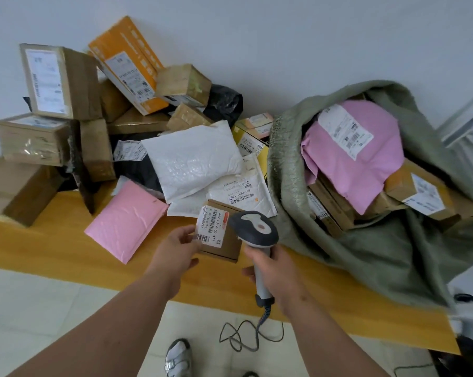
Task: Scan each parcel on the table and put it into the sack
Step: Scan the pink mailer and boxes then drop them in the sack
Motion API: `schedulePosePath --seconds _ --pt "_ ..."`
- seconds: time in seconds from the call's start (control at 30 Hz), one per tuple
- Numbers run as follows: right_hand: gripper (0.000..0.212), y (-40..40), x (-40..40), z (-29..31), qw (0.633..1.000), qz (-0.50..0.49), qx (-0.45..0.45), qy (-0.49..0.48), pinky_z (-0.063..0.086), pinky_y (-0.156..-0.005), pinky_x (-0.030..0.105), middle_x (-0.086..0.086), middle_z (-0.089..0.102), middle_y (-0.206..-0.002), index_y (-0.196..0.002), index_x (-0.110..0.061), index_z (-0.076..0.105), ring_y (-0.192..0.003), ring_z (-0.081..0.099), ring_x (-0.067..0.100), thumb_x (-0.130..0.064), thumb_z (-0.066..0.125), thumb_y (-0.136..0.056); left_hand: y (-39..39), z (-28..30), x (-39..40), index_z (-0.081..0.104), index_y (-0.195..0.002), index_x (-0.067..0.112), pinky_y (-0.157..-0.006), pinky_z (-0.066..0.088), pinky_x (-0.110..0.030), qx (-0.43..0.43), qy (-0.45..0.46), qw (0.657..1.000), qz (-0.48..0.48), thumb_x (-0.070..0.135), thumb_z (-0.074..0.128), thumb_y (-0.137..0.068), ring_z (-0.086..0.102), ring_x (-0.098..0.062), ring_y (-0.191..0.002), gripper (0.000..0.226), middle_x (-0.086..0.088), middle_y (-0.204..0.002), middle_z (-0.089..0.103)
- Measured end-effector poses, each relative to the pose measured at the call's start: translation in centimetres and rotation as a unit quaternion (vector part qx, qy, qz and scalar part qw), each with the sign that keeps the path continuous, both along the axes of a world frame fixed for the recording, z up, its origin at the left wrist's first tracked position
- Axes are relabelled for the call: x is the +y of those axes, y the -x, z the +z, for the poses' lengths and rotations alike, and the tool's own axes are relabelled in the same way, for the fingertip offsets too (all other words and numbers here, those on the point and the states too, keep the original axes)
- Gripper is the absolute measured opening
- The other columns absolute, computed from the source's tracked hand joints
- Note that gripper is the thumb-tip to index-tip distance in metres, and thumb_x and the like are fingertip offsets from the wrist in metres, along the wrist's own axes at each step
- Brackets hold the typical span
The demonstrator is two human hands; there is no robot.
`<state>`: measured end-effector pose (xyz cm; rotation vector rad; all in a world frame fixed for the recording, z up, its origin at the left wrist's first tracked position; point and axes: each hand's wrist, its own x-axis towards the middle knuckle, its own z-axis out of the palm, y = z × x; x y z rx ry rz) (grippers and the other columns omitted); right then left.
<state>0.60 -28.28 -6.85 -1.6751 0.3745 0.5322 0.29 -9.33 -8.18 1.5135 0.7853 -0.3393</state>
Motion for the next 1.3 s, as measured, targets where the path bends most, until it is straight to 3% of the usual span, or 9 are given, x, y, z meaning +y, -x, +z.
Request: schedulePosePath --seconds 0.13,0.27,0.37,0.47,0.73,1.03,1.3 --pt "0.009 0.8 -1.9 1.5 0.995 0.067 -0.059 0.045 0.056 -0.069 0.036 -0.005 0.069 -0.086 -0.099 -0.027 0.062 -0.073 0.072 0.011 -0.031 0.065 -0.091 -0.1 1.5 -1.0 0.061 -0.124 0.027 -0.085 0.055 -0.038 -0.034 -0.025 0.999 -0.003 0.015 0.057 -0.099 0.063 -0.017 -0.106 0.028 0.003 -0.107 0.07" --pt "0.01 1.8 -3.2 3.0 0.987 0.111 -0.116 0.015 0.045 -0.049 0.021 -0.014 0.058 -0.062 -0.097 -0.027 0.063 -0.071 0.06 0.013 -0.02 0.065 -0.091 0.0 3.0 -2.3 0.061 -0.126 0.02 -0.083 0.052 -0.034 -0.071 -0.048 0.996 0.001 0.015 0.055 -0.101 0.06 -0.014 -0.099 0.027 0.004 -0.103 0.067" --pt "0.018 2.3 -3.9 3.5 0.979 0.133 -0.15 0.026 0.051 -0.062 0.035 -0.014 0.059 -0.062 -0.089 -0.036 0.063 -0.063 0.053 0.005 -0.019 0.066 -0.086 0.2 3.8 -3.2 0.063 -0.125 0.016 -0.085 0.051 -0.034 -0.09 -0.061 0.994 0.007 0.013 0.055 -0.1 0.06 -0.013 -0.095 0.027 0.005 -0.1 0.065" --pt "0.018 2.7 -4.8 3.9 0.974 0.149 -0.165 0.037 0.045 -0.062 0.033 -0.012 0.056 -0.06 -0.08 -0.039 0.06 -0.062 0.049 0.008 -0.022 0.064 -0.081 0.5 4.4 -3.8 0.063 -0.126 0.015 -0.087 0.051 -0.034 -0.097 -0.063 0.993 0.009 0.012 0.054 -0.1 0.06 -0.014 -0.095 0.027 0.003 -0.1 0.066" --pt "0.007 3.9 -6.7 4.8 0.967 0.157 -0.199 0.032 0.038 -0.06 0.034 -0.005 0.05 -0.062 -0.086 -0.017 0.057 -0.062 0.042 0.013 -0.019 0.062 -0.082 1.4 5.9 -5.0 0.063 -0.127 0.014 -0.083 0.049 -0.03 -0.129 -0.075 0.989 0.015 0.01 0.053 -0.101 0.061 -0.011 -0.093 0.028 0.002 -0.101 0.067" --pt "0.013 4.6 -8.5 5.8 0.965 0.151 -0.211 0.045 0.042 -0.061 0.035 -0.008 0.05 -0.061 -0.083 -0.016 0.055 -0.061 0.044 0.012 -0.026 0.062 -0.077 2.3 5.9 -6.8 0.064 -0.126 0.014 -0.08 0.05 -0.029 -0.137 -0.075 0.988 0.013 0.01 0.054 -0.1 0.062 -0.013 -0.093 0.028 0.001 -0.102 0.068" --pt "0.008 5.4 -10.2 6.5 0.966 0.147 -0.21 0.044 0.044 -0.059 0.023 -0.009 0.054 -0.06 -0.086 -0.019 0.058 -0.061 0.046 0.007 -0.013 0.064 -0.086 2.4 6.1 -8.1 0.065 -0.119 0.021 -0.082 0.052 -0.031 -0.146 -0.069 0.987 0.01 0.013 0.055 -0.1 0.063 -0.019 -0.1 0.022 -0.002 -0.108 0.068"
